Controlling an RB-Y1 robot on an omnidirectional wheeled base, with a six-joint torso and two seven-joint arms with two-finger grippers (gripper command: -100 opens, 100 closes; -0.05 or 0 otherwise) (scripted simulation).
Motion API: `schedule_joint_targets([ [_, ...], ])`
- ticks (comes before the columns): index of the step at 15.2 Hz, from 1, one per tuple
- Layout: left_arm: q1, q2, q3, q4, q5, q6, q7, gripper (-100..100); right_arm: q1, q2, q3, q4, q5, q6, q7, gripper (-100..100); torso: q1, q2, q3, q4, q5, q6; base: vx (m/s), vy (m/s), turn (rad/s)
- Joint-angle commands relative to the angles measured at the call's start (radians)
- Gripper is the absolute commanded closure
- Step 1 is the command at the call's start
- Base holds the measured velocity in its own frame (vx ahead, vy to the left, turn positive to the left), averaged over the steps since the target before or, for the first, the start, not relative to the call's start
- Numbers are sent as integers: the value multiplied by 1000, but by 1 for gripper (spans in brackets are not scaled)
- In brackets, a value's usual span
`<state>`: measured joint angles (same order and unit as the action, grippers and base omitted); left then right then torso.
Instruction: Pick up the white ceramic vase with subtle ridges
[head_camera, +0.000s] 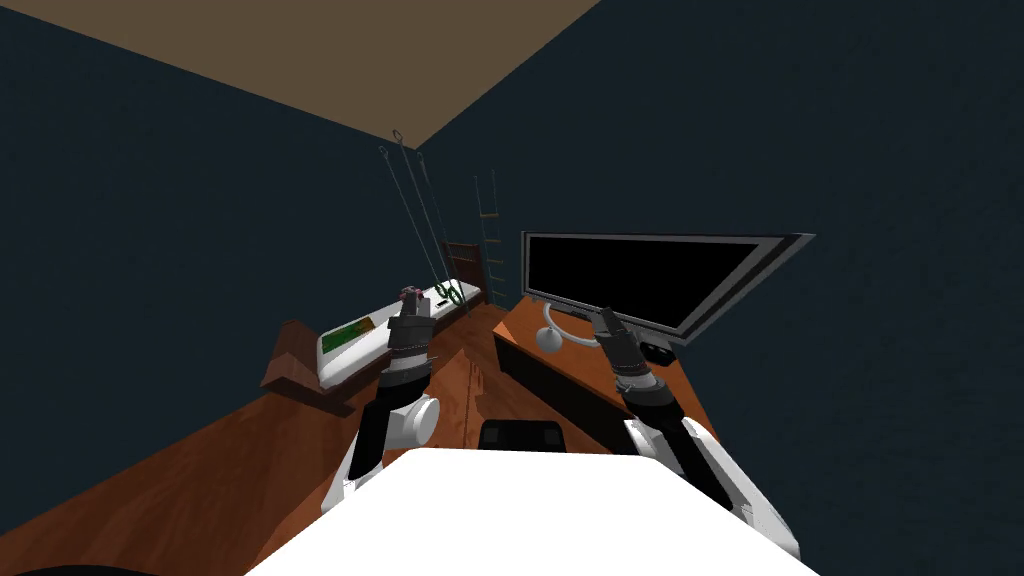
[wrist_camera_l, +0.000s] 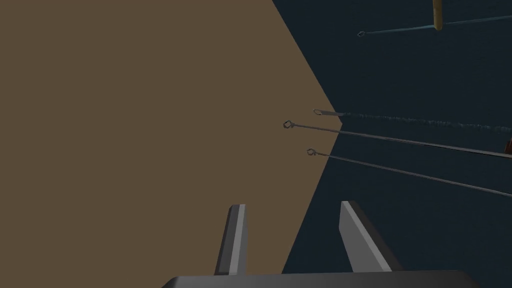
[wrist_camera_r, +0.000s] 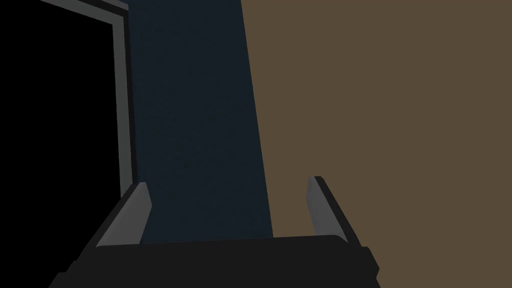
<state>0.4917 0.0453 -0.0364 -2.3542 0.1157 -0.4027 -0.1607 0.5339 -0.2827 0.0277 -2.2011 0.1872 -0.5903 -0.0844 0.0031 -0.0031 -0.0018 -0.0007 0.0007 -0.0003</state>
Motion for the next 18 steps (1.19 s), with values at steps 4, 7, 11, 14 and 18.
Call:
schedule_joint_targets([
  [4, 0, 0, 0, 0, 0, 0, 0, 0, -2, -94, 46, 75, 42, 1, 18, -100, 0, 0, 0, 0, 0, 0, 40, 43, 140],
  [7, 0, 0, 0, 0, 0, 0, 0, 0, -2, -163, 86, 146, 79, 1, 33, -100, 0, 0, 0, 0, 0, 0, 46, 40, 142],
  [11, 0, 0, 0, 0, 0, 0, 0, 0, -2, -254, 128, 216, 119, 0, 48, -100, 0, -1, 0, 0, 0, 0, 51, 47, 149],
  [14, 0, 0, 0, 0, 0, 0, 0, 0, -2, -315, 150, 261, 140, 0, 57, -100, 1, -1, -1, 0, 0, 0, 61, 52, 161],
  [18, 0, 0, 0, 0, 0, 0, 0, 0, -3, -410, 196, 342, 183, -2, 73, -100, 1, -2, -1, 0, 0, 0, 63, 48, 158],
])
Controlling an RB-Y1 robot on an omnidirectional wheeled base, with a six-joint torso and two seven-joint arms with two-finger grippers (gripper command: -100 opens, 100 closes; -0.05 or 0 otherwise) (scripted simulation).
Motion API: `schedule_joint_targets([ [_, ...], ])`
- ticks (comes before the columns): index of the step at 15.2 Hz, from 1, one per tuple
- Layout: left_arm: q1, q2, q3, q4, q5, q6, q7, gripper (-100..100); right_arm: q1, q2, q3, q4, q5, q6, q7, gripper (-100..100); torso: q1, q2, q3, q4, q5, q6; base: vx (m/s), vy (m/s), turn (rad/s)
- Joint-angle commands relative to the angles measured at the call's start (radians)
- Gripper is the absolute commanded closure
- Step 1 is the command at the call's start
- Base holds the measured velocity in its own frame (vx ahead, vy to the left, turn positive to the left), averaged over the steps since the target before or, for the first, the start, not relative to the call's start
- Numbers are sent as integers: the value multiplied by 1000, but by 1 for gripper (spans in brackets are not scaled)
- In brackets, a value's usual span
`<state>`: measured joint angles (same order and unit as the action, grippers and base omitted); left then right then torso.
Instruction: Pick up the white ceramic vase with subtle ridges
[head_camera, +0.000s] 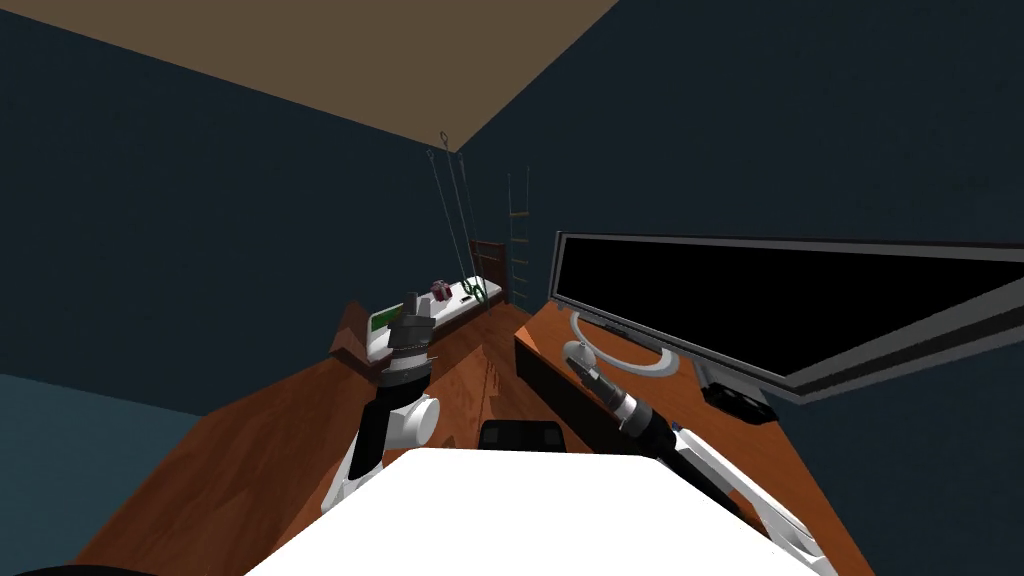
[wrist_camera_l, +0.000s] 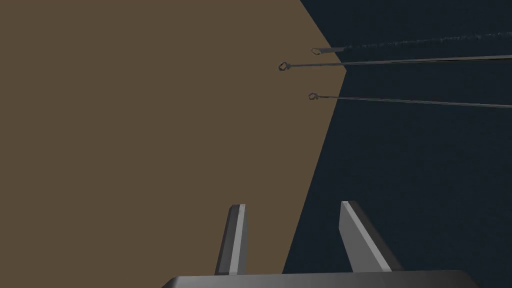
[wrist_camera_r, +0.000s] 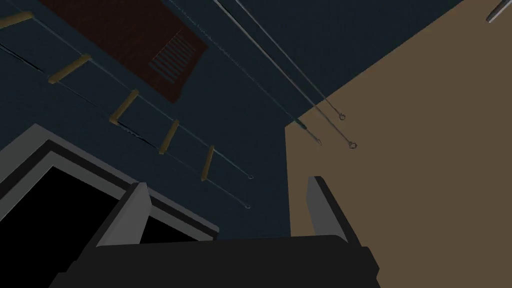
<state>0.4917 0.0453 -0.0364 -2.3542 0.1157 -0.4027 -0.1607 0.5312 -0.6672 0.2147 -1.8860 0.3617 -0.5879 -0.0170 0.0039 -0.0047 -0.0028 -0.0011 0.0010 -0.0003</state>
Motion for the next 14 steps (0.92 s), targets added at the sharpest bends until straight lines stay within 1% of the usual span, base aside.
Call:
schedule_joint_targets([
  [1, 0, 0, 0, 0, 0, 0, 0, 0, -1, -50, 32, 50, 31, -5, 15, -100, 0, 0, 0, 0, 0, 0, 60, 47, 196],
  [2, 0, 0, 0, 0, 0, 0, 0, 0, -1, -74, 32, 63, 31, -5, 15, -100, 0, 0, 0, 0, 0, 0, 58, 41, 153],
  [3, 0, 0, 0, 0, 0, 0, 0, 0, -1, -74, 32, 68, 31, -5, 15, -100, 0, 0, 0, 0, 0, 0, 38, 26, 37],
  [4, 0, 0, 0, 0, 0, 0, 0, 0, -2, -111, 56, 107, 53, -5, 23, -100, -1, 1, 1, 0, 0, 1, 41, 35, 117],
  [5, 0, 0, 0, 0, 0, 0, 0, 0, -2, -122, 56, 110, 53, -5, 23, -100, -1, 2, 1, 0, 0, 0, 46, 35, 143],
  [6, 0, 0, 0, 0, 0, 0, 0, 0, -3, -154, 79, 136, 76, -6, 32, -100, -1, 2, 1, 0, 0, 0, 54, 45, 225],
  [7, 0, 0, 0, 0, 0, 0, 0, 0, -3, -171, 79, 151, 76, -6, 32, -100, 0, 1, 1, 0, 0, -1, 61, 44, 182],
  [8, 0, 0, 0, 0, 0, 0, 0, 0, -3, -171, 79, 151, 76, -6, 32, -100, 0, 1, 1, 0, 0, 0, 50, 26, 32],
  [9, 0, 0, 0, 0, 0, 0, 0, 0, -4, -214, 103, 183, 98, -7, 41, -100, -1, 1, 1, 0, 0, 1, 59, 31, 126],
  [10, 0, 0, 0, 0, 0, 0, 0, 0, -4, -219, 103, 193, 98, -7, 41, -100, -1, 1, 1, 0, 0, 0, 59, 33, 145],
  [11, 0, 0, 0, 0, 0, 0, 0, 0, -5, -249, 126, 233, 120, -8, 50, -100, -1, 1, 1, 0, 0, 0, 66, 49, 175],
  [12, 0, 0, 0, 0, 0, 0, 0, 0, -5, -266, 126, 234, 120, -8, 50, -100, 0, 1, 0, 0, 0, 0, 61, 42, 155],
  [13, 0, 0, 0, 0, 0, 0, 0, 0, -7, -296, 149, 267, 142, -10, 58, -100, 0, 0, 0, 0, 0, 0, 66, 38, 219],
  [14, 0, 0, 0, 0, 0, 0, 0, 0, -7, -313, 149, 275, 142, -10, 58, -100, 0, 0, 0, 0, 0, 0, 72, 26, 157],
])
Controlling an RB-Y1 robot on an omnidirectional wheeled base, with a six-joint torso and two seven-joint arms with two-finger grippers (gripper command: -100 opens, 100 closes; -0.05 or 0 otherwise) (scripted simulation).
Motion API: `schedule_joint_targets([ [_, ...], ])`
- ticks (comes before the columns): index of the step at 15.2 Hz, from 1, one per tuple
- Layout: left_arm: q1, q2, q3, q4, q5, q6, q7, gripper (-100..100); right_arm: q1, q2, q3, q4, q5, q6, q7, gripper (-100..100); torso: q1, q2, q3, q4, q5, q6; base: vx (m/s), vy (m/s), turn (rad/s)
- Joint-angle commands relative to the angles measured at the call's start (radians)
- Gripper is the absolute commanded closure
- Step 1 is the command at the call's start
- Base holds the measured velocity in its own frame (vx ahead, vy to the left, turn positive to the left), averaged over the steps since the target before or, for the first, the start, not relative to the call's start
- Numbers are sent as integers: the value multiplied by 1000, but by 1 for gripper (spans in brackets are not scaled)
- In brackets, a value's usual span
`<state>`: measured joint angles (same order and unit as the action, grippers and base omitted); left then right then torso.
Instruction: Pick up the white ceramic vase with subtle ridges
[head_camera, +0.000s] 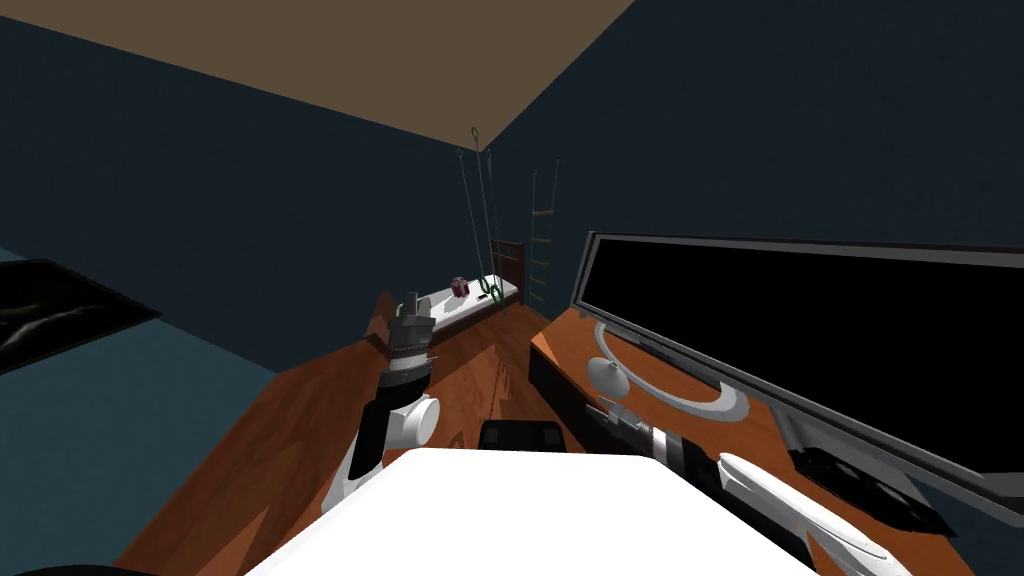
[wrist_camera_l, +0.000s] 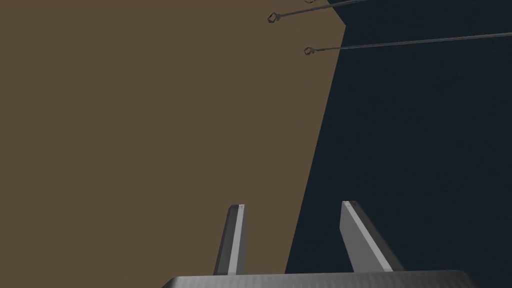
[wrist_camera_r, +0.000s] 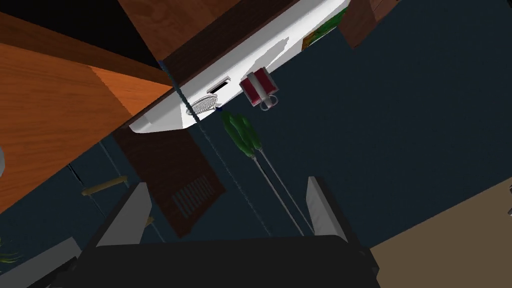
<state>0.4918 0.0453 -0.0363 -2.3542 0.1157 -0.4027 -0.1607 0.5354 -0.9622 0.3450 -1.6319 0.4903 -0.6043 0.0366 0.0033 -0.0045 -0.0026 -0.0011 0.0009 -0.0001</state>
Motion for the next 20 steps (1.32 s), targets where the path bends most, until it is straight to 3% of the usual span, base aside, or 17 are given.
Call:
schedule_joint_targets([
  [1, 0, 0, 0, 0, 0, 0, 0, 0, -13, -50, 42, 50, 36, 6, 13, -100, 0, 0, 0, 0, 0, 0, 72, 29, 163],
  [3, 0, 0, 0, 0, 0, 0, 0, 0, -13, -65, 42, 61, 36, 6, 13, -100, 0, 0, 0, 0, 0, 0, 59, 28, 93],
  [4, 0, 0, 0, 0, 0, 0, 0, 0, -14, -109, 64, 95, 57, 4, 22, -100, 0, 1, 0, 0, 0, 0, 51, 31, 113],
  [6, 0, 0, 0, 0, 0, 0, 0, 0, -14, -110, 64, 101, 57, 4, 22, -100, 0, 1, 1, 0, 0, 0, 46, 26, 103],
  [7, 0, 0, 0, 0, 0, 0, 0, 0, -16, -153, 86, 133, 78, 3, 30, -100, 0, 2, 1, 0, 0, 0, 46, 31, 148],
  [8, 0, 0, 0, 0, 0, 0, 0, 0, -16, -154, 86, 139, 78, 3, 30, -100, 0, 2, 1, 0, 0, 0, 54, 30, 141],
  [11, 0, 0, 0, 0, 0, 0, 0, 0, -21, -225, 127, 204, 118, 0, 47, -100, 1, 0, 0, 0, 0, 0, 77, 34, 162],
  [14, 0, 0, 0, 0, 0, 0, 0, 0, -21, -238, 127, 213, 118, 0, 47, -100, 0, 1, 0, 0, 0, 0, 45, 20, 60],
  [17, 0, 0, 0, 0, 0, 0, 0, 0, -26, -315, 165, 271, 156, -2, 62, -100, 0, 2, 1, 1, 0, 0, 47, 23, 143],
  [20, 0, 0, 0, 0, 0, 0, 0, 0, -28, -351, 183, 311, 173, -4, 69, -100, 1, 0, 0, 0, 0, 0, 74, 34, 139],
])
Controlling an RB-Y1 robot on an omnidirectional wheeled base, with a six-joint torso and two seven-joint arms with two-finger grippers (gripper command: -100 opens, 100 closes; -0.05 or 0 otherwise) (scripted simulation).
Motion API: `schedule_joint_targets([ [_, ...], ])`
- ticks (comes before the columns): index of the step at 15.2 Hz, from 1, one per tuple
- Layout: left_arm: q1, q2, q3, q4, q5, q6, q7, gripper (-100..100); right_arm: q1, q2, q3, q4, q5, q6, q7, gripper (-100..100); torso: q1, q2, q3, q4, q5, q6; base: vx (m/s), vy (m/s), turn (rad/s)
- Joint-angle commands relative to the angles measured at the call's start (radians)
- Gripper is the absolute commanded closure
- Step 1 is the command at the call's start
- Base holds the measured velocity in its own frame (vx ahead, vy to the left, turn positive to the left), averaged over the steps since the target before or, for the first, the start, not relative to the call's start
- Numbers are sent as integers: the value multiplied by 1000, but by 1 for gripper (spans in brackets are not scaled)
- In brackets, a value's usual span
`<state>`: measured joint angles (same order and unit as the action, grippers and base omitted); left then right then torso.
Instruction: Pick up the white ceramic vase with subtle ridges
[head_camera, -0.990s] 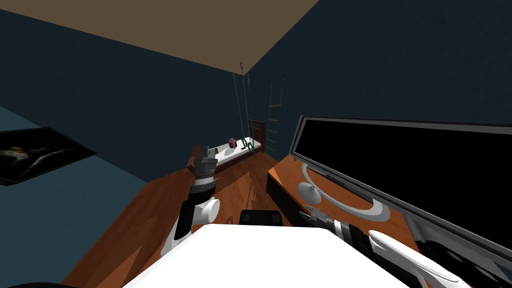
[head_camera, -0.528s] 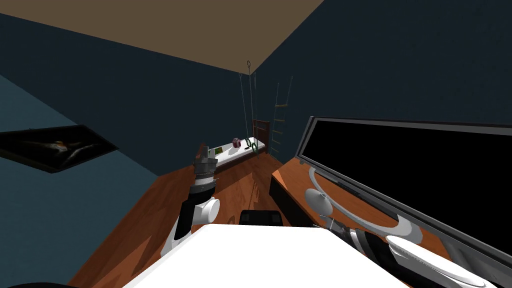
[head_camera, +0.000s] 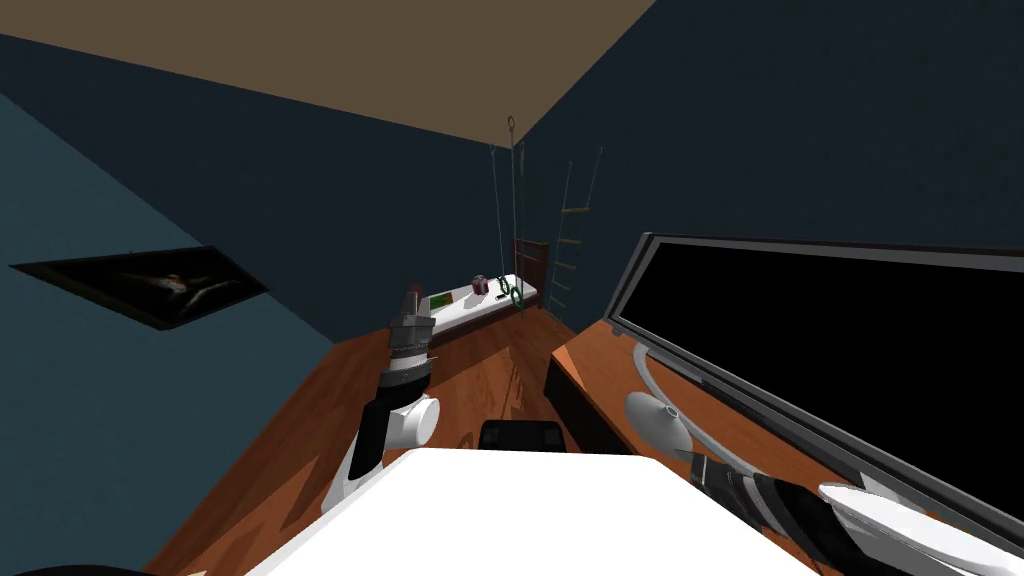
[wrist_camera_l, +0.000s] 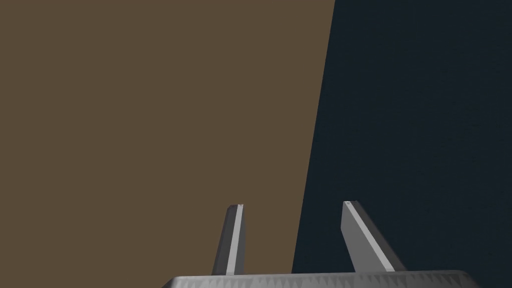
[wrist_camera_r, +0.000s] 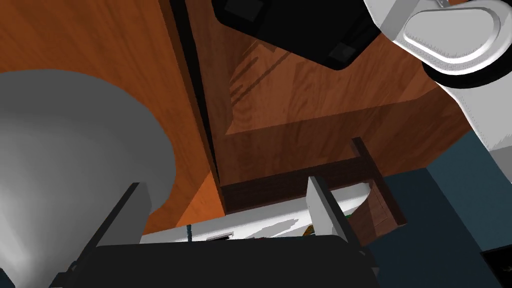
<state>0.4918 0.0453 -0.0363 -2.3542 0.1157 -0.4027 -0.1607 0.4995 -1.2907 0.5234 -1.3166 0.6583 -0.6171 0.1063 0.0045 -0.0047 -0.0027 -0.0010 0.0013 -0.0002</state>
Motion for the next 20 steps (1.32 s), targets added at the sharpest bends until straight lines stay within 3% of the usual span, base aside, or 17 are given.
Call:
schedule_joint_targets([
  [1, 0, 0, 0, 0, 0, 0, 0, 0, 5, -50, 21, 25, 21, 8, 6, -100, 0, 0, 0, 0, 0, 0, 73, 30, 155],
  [6, 0, 0, 0, 0, 0, 0, 0, 0, -4, -139, 63, 98, 63, 4, 23, -100, 0, -2, -1, 0, 0, 0, 88, 34, 156],
  [8, 0, 0, 0, 0, 0, 0, 0, 0, -4, -139, 63, 98, 63, 4, 23, -100, 1, -1, -1, 0, 0, 0, 65, 34, 53],
  [10, 0, 0, 0, 0, 0, 0, 0, 0, -11, -179, 84, 133, 84, 1, 32, -100, 1, 1, 1, 0, 0, 0, 58, 32, 124],
  [16, 0, 0, 0, 0, 0, 0, 0, 0, -21, -222, 106, 169, 107, -2, 43, -100, 1, 0, 0, 0, 0, 0, 71, 33, 98],
  [17, 0, 0, 0, 0, 0, 0, 0, 0, -18, -208, 101, 157, 102, 3, 39, -100, 1, 0, 0, 0, 0, 0, 48, 20, 50],
  [18, 0, 0, 0, 0, 0, 0, 0, 0, -9, -193, 104, 185, 77, -4, 87, -100, 1, 1, 1, 0, 0, 0, 51, 12, -15],
  [20, 0, 0, 0, 0, 0, 0, 0, 0, 3, -177, 105, 209, 49, -10, 119, -100, 0, 2, 1, 0, 0, 1, 83, 3, -31],
])
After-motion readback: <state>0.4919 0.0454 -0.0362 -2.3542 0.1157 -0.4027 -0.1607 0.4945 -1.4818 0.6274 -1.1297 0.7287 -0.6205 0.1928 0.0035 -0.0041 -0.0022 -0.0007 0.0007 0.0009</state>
